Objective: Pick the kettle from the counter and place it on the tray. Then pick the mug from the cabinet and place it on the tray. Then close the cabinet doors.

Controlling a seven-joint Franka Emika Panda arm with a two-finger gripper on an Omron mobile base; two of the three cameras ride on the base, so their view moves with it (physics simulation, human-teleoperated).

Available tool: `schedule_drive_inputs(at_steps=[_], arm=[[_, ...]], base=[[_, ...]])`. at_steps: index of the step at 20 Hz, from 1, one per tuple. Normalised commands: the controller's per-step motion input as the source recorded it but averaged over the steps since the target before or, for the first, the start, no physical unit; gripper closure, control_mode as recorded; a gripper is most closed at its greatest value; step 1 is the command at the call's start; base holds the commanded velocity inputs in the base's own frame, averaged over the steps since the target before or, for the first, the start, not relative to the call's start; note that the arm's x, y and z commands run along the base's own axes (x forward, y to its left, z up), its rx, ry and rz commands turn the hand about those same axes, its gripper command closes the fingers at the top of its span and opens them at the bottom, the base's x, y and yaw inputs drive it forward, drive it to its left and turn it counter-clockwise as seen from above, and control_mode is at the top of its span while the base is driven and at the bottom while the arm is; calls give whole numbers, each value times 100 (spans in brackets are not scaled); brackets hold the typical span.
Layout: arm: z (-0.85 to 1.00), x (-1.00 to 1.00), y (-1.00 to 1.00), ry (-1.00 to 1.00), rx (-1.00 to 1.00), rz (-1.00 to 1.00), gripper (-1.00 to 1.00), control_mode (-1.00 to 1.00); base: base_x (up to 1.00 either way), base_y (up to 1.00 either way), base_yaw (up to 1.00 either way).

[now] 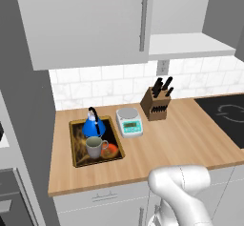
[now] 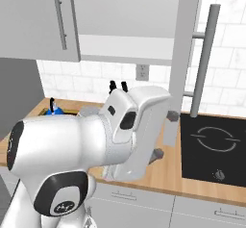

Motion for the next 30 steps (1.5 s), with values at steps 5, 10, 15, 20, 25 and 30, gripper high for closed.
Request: schedule_drive_inputs(at_steps=[5,10,15,20,25,30], arm=[[1,-12,-41,0,0,-19,-100,-100],[1,9,-44,1,0,-5,-100,-100],[0,29,-25,3,0,0,-100,-100],[-2,36,-13,6,0,0,-100,-100],[-6,36,1,4,0,3,-100,-100],[-7,37,26,0,-4,9,-100,-100]], base=[[0,0,0],[0,0,0],[0,0,0],[0,0,0],[0,0,0],[0,0,0]])
